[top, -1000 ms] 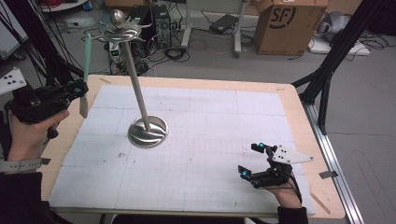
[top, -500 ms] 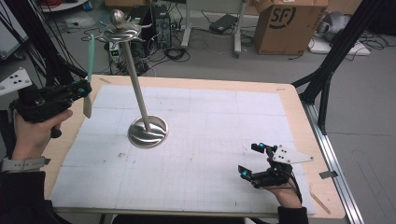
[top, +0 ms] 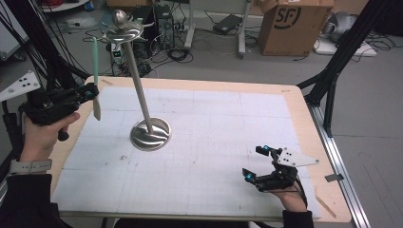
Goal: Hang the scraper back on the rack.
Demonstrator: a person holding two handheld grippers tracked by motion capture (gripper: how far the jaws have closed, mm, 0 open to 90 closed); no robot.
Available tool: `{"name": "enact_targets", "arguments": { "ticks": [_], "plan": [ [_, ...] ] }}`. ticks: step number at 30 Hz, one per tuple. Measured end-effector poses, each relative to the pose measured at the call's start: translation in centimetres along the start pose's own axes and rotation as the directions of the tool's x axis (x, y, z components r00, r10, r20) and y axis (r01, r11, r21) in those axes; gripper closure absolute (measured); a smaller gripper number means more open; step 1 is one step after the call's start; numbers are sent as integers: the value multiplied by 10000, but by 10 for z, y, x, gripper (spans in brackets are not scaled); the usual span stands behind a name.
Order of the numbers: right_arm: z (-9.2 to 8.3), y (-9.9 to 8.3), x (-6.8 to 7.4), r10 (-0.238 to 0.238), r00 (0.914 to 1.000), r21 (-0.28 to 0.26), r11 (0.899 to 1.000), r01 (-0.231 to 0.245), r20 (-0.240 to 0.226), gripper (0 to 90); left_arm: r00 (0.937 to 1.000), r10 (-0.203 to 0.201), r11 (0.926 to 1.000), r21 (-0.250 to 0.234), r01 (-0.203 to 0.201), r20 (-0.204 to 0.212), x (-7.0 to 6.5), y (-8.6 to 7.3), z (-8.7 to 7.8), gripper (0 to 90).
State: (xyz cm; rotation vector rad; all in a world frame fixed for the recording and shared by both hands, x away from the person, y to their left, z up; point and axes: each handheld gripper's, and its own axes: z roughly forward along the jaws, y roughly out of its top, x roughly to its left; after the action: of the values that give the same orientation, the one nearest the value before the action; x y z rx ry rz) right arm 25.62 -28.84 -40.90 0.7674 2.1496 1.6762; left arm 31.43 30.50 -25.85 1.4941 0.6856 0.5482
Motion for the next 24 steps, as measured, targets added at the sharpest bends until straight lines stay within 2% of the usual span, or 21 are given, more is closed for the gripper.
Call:
{"name": "enact_targets", "arguments": {
  "ticks": [10,13,16,17,24],
  "plan": [
    [-1,-1,1,-7,10000,16,10000,6,16,40,9998,-175,9998,70,174,35,-1,-3,16,801],
    [-2,-1,0,-23,10000,-24,10000,23,27,39,9999,-169,9998,40,169,-15,-2,-3,18,800],
    [-2,-1,0,-3,10000,-6,10000,3,32,40,9998,-2,10000,37,3,-189,-2,-4,17,793],
    [-2,-1,0,0,10000,-1,10000,0,41,40,9998,59,10000,10,-58,-211,-3,-4,17,779],
    [0,-2,1,-50,10000,88,9999,50,-1,40,9973,728,9959,-541,-728,-25,-5,-11,7,474]
  ]
}}
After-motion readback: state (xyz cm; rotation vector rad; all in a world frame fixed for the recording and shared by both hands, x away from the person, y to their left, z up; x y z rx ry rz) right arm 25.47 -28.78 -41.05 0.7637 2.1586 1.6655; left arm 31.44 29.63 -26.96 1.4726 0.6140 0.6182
